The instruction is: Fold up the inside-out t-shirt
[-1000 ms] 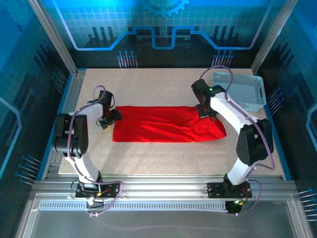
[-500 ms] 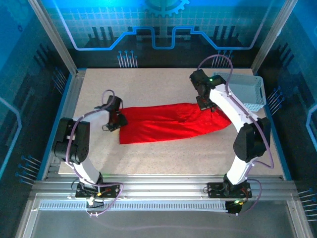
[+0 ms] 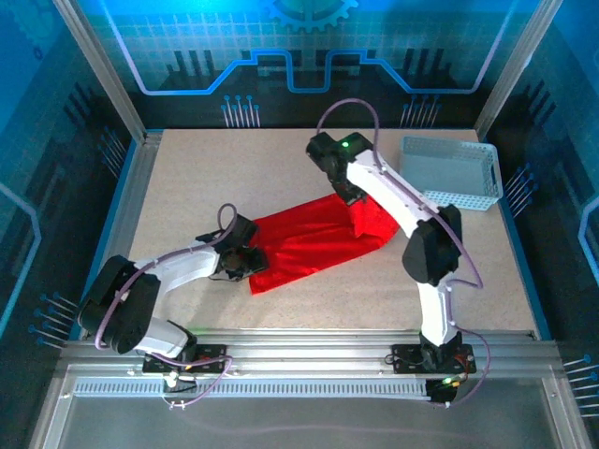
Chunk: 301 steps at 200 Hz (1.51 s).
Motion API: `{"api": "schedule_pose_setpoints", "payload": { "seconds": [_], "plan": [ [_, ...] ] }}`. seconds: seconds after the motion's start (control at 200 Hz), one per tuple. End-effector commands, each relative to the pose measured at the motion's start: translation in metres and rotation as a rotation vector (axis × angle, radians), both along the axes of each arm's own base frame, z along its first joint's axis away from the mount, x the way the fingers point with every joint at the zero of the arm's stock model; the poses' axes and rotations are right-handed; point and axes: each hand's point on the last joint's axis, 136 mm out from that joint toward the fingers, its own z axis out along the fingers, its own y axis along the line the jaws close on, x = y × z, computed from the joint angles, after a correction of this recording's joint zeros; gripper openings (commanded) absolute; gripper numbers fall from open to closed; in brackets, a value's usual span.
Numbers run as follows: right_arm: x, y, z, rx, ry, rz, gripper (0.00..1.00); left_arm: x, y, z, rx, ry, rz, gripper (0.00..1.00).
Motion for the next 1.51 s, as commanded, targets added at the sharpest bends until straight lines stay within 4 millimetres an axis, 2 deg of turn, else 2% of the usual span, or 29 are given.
{"api": "schedule_pose_setpoints", "payload": {
  "seconds": [0.0, 0.255, 0.395, 0.535, 0.59, 1.121, 1.231, 1.251, 1.371, 1.501],
  "plan": [
    [-0.014, 0.026, 0.005, -0.024, 0.042, 0.042, 0.0, -0.017, -0.001, 0.0, -0.038, 0.035, 0.027, 0.47],
    [-0.049, 0.094, -0.012, 0.112, 0.125, 0.052, 0.0, -0.028, 0.011, -0.002, -0.051, -0.015, 0.083, 0.47],
    [-0.071, 0.137, -0.022, 0.268, 0.169, 0.057, 0.0, -0.027, 0.008, -0.007, -0.072, -0.02, 0.081, 0.43],
    [-0.085, 0.176, -0.033, 0.434, 0.207, 0.05, 0.0, -0.028, 0.005, -0.014, -0.083, -0.01, 0.079, 0.4],
    [-0.088, 0.186, -0.035, 0.474, 0.215, 0.043, 0.0, -0.028, 0.005, -0.016, -0.087, -0.008, 0.078, 0.38],
    [-0.103, 0.243, -0.052, 0.63, 0.314, 0.063, 0.0, -0.035, 0.007, -0.024, -0.095, 0.0, 0.09, 0.34],
    [-0.102, 0.25, -0.053, 0.658, 0.314, 0.059, 0.0, -0.036, 0.008, -0.023, -0.094, -0.003, 0.089, 0.34],
    [-0.101, 0.252, -0.064, 0.646, 0.33, 0.051, 0.0, -0.036, 0.008, -0.024, -0.093, -0.003, 0.089, 0.34],
    [-0.099, 0.26, -0.07, 0.678, 0.353, 0.044, 0.0, -0.037, 0.009, -0.024, -0.092, -0.003, 0.092, 0.33],
    [-0.103, 0.278, -0.073, 0.744, 0.394, 0.061, 0.14, -0.038, 0.011, -0.023, -0.086, -0.009, 0.099, 0.34]
  ]
}}
